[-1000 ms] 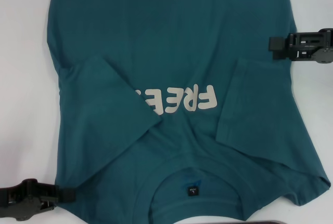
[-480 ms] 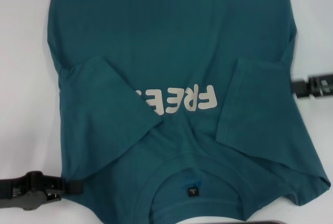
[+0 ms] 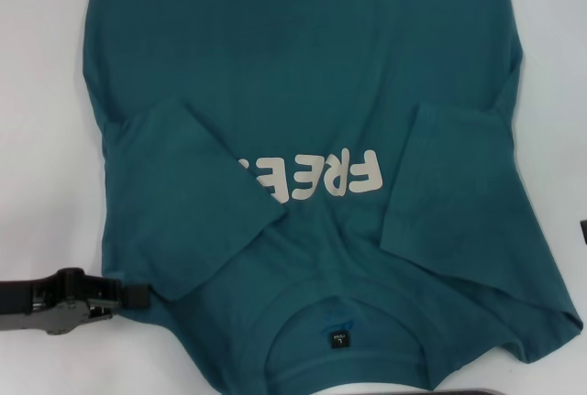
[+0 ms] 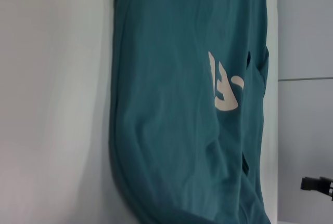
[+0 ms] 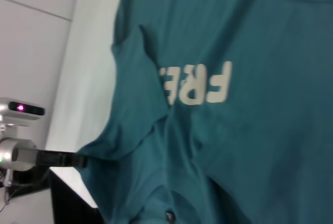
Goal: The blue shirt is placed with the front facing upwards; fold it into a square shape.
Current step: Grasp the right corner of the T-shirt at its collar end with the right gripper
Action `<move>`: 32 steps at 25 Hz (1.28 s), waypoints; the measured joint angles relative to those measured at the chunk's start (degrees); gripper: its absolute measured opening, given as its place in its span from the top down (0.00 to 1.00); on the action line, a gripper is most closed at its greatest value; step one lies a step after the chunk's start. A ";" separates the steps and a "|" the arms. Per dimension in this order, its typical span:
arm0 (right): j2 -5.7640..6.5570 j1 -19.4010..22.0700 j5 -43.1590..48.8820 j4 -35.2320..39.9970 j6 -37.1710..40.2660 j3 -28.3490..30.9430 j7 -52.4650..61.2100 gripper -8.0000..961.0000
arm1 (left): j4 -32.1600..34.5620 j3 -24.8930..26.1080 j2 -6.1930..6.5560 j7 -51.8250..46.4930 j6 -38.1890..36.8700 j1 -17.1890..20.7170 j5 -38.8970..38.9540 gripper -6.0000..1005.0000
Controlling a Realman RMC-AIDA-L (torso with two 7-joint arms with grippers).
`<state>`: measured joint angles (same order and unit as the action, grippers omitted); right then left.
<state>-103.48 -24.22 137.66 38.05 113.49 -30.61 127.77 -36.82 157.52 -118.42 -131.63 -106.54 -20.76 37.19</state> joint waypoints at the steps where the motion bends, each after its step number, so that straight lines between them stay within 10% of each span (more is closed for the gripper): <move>1: 0.15 0.19 0.68 0.00 0.00 0.01 0.17 0.36 | 0.00 0.06 0.00 -0.07 0.13 -0.18 0.00 0.95; 32: -3.49 1.38 14.47 -0.50 -4.59 -0.46 1.48 0.37 | -0.35 0.32 0.47 -1.68 3.72 -3.14 0.08 0.95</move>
<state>-106.98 -22.85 152.14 37.55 108.90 -31.07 129.25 -37.16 157.85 -117.95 -133.31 -102.82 -23.90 37.27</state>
